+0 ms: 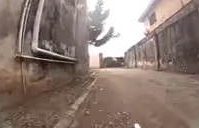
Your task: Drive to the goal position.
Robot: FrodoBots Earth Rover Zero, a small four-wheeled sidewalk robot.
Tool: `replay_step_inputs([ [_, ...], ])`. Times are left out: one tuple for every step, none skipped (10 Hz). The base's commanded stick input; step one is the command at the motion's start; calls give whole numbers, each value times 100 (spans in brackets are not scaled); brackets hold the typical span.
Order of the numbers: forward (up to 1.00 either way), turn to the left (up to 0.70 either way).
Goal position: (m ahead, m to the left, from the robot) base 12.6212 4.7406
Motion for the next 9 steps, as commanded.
replay_step_inputs([
  [100,0],
  [100,0],
  [100,0],
  [100,0],
  [100,0],
  [100,0],
  [100,0],
  [100,0],
  [100,0],
])
